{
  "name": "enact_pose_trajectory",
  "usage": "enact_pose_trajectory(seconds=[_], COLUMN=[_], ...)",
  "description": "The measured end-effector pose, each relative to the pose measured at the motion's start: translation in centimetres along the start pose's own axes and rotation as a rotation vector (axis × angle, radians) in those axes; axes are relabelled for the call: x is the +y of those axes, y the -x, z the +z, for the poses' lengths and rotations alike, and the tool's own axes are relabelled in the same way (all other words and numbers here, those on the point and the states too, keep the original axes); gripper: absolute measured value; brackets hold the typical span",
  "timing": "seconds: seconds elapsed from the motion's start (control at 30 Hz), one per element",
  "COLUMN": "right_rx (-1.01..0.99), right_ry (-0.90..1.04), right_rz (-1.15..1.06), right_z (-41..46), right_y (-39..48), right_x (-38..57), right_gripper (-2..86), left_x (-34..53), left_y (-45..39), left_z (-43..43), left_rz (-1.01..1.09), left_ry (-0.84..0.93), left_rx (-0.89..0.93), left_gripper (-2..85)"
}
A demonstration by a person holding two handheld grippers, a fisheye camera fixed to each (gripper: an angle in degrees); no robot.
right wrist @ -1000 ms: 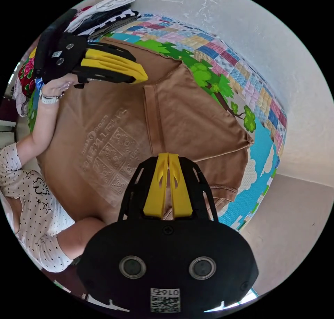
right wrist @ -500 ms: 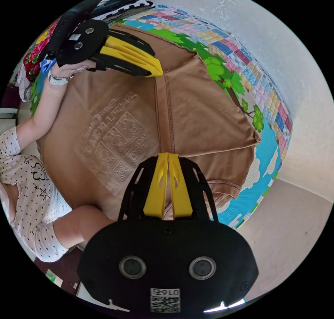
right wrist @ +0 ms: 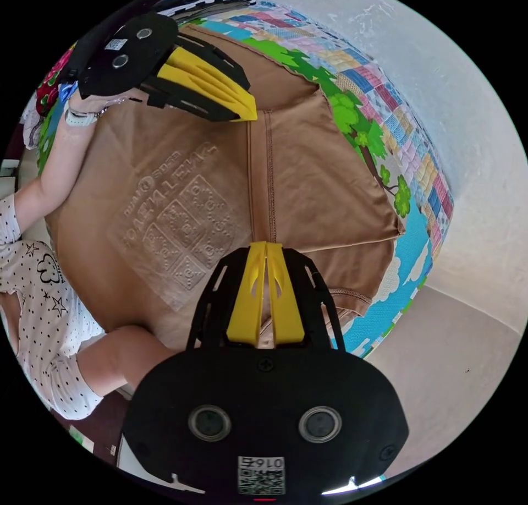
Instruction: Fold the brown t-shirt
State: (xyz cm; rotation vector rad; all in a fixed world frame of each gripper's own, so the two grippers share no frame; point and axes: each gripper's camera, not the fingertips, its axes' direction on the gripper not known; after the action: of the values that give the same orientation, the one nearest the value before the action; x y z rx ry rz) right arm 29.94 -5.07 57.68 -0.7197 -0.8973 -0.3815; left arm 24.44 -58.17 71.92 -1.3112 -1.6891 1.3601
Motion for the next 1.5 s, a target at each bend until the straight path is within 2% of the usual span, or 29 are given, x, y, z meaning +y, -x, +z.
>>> enact_pose_trajectory(seconds=[0.1,0.17,0.27,0.3,0.4,0.43,0.47,0.53,0.63,0.7,0.77,0.83,0.87,0.93,0.97,1.0,1.03,1.07,1.17,1.2,1.27,1.33,1.37,1.4,1.43,1.5], right_rx=[-0.023,0.013,0.062,0.082,0.114,0.114,0.118,0.163,0.21,0.204,0.19,0.143,0.114,-0.029,-0.04,-0.01,0.005,0.012,0.279,0.357,0.449,0.545,0.561,0.565,0.528,0.445], right_ry=[-0.016,-0.042,-0.235,-0.363,-0.724,-0.871,-0.94,-1.148,-1.31,-1.431,-1.63,-2.013,-2.133,-2.645,-2.777,-3.003,-3.12,-3.151,-3.258,-3.247,-3.118,-2.75,-2.635,-2.401,-2.183,-1.933], right_rz=[0.008,0.014,0.083,0.16,0.425,0.505,0.531,0.522,0.53,0.614,0.691,0.614,0.572,0.345,0.268,0.127,0.117,0.13,-0.068,-0.1,0.019,0.145,0.162,0.206,0.259,0.335], right_z=[1.9,2.8,1.5,0.2,-2.8,-3.3,-3.4,-2.6,-0.9,0.1,1.4,4.4,5.5,11.6,13.3,16.3,18.2,18.9,22.4,23.3,23.1,20.6,20.0,18.9,18.5,19.5], right_y=[2.2,3.8,6.4,7.1,9.1,10.6,11.5,16.3,21.5,24.1,27.5,33.6,35.1,40.4,41.7,44.1,46.4,47.5,53.5,55.6,58.8,61.7,62.1,62.5,62.4,62.0], right_x=[3.2,5.5,11.1,14.0,23.5,27.9,30.1,38.1,46.5,51.6,57.4,65.6,67.6,75.1,76.7,79.7,82.8,84.5,91.7,94.0,97.4,100.6,100.9,101.2,101.0,100.5], right_gripper=[-0.4,-0.4,-0.4,-0.4,-0.4,-0.4,-0.4,-0.4,-0.4,-0.4,-0.4,-0.4,-0.4,-0.4,-0.4,-0.4,-0.4,-0.3,-0.3,-0.3,-0.3,-0.3,-0.3,-0.3,-0.3,-0.3], left_x=[1.9,3.7,7.9,9.1,16.6,20.4,24.5,28.8,31.6,33.2,35.0,37.0,38.9,42.4,44.6,45.6,47.2,48.5,50.5,50.6,49.9,48.3,46.9,46.1,44.4,41.6], left_y=[-0.2,0.2,1.5,1.8,0.1,-2.1,-4.7,-7.0,-8.3,-10.9,-17.0,-22.1,-25.1,-28.3,-29.3,-29.6,-30.1,-30.4,-31.2,-31.6,-33.8,-36.1,-37.9,-38.8,-40.9,-44.3], left_z=[-0.5,-2.2,-7.0,-8.6,-19.7,-24.4,-28.3,-32.1,-36.1,-36.7,-34.4,-30.6,-27.9,-24.4,-22.6,-21.8,-20.4,-19.4,-20.0,-20.3,-22.0,-23.3,-24.0,-24.4,-24.8,-25.2], left_rz=[-0.039,-0.136,-0.325,-0.373,-0.528,-0.53,-0.479,-0.448,-0.47,-0.373,-0.227,-0.236,-0.293,-0.397,-0.492,-0.529,-0.566,-0.615,-0.682,-0.68,-0.628,-0.529,-0.457,-0.419,-0.343,-0.238], left_ry=[-0.002,-0.01,-0.07,-0.102,-0.441,-0.641,-0.867,-1.059,-0.968,-0.906,-0.709,-0.51,-0.389,-0.276,-0.212,-0.188,-0.143,-0.103,-0.185,-0.189,-0.243,-0.306,-0.344,-0.363,-0.401,-0.445], left_rx=[0.044,0.004,-0.193,-0.22,-0.243,-0.231,-0.221,-0.211,-0.116,0.022,0.189,0.235,0.216,0.169,0.155,0.16,0.171,0.172,0.26,0.26,0.249,0.285,0.302,0.306,0.305,0.293], left_gripper=[-1.0,-1.0,-1.0,-1.0,-1.0,-1.0,-1.0,-1.0,-1.0,-1.0,-1.0,-1.0,-1.0,-1.0,-1.0,-1.0,-1.0,-1.0,-1.0,-1.0,-0.9,-0.9,-0.9,-0.9,-0.8,-0.7])
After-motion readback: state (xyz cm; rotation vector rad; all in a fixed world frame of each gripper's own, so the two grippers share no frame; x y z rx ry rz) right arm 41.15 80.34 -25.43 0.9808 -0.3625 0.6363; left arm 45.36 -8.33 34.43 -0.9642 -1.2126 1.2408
